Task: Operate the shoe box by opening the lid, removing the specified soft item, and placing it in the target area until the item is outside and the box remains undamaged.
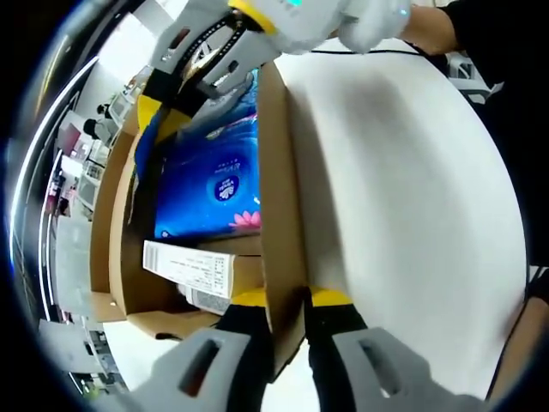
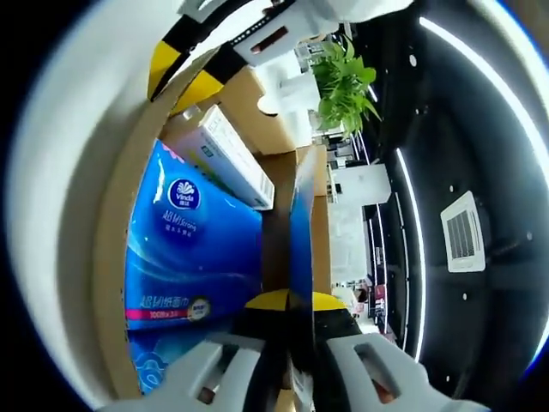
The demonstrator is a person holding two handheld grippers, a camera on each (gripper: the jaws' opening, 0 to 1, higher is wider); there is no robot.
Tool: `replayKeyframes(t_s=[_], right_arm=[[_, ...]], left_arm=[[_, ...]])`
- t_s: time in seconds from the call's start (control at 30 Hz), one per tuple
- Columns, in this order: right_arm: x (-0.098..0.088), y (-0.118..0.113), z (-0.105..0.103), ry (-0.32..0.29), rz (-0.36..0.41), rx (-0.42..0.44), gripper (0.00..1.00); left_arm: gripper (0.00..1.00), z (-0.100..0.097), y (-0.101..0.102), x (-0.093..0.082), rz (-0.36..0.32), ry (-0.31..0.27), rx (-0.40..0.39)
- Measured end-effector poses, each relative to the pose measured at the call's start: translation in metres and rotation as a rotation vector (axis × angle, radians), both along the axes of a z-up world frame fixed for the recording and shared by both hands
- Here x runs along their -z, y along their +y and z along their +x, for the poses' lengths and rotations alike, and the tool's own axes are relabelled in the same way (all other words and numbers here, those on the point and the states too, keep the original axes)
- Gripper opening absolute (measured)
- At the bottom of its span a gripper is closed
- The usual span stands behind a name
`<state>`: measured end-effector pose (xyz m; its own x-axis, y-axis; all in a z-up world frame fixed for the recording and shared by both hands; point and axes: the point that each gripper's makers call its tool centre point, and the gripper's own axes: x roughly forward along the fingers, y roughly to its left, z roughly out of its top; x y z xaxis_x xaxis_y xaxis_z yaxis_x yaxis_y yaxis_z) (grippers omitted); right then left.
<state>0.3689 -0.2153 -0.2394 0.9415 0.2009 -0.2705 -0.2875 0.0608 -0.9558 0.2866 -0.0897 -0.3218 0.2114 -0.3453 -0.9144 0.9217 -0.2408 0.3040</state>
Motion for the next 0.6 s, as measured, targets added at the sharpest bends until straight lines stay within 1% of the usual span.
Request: replayKeyframes(t_s=[0.1, 0.27, 0.33, 0.47, 0.6], right_arm=[[-0.006, 0.001, 0.0, -0.009, -0.009, -0.006, 0.01], [-0.023, 0.002, -0.007, -0.051, -0.023, -0.024, 0.01], [-0.029, -0.001, -0.008, -0.065, -0.029, -0.023, 0.01], [-0.034, -0.004, -0.008, -0.074, -0.056, -0.022, 0.01], [-0.045, -0.013, -0.01, -0.088, -0.057, -0.015, 0.01]], left_arm=[[0.12, 0.0, 0.0, 0.0, 0.0, 0.0, 0.001], [0.12, -0.001, -0.001, 0.0, -0.003, 0.001, 0.003], [0.12, -0.001, -0.001, 0.0, -0.004, 0.002, 0.004], [0.12, 0.0, -0.001, -0.001, -0.01, 0.005, 0.006], [0.12, 0.0, -0.001, -0.001, -0.012, 0.004, 0.008]])
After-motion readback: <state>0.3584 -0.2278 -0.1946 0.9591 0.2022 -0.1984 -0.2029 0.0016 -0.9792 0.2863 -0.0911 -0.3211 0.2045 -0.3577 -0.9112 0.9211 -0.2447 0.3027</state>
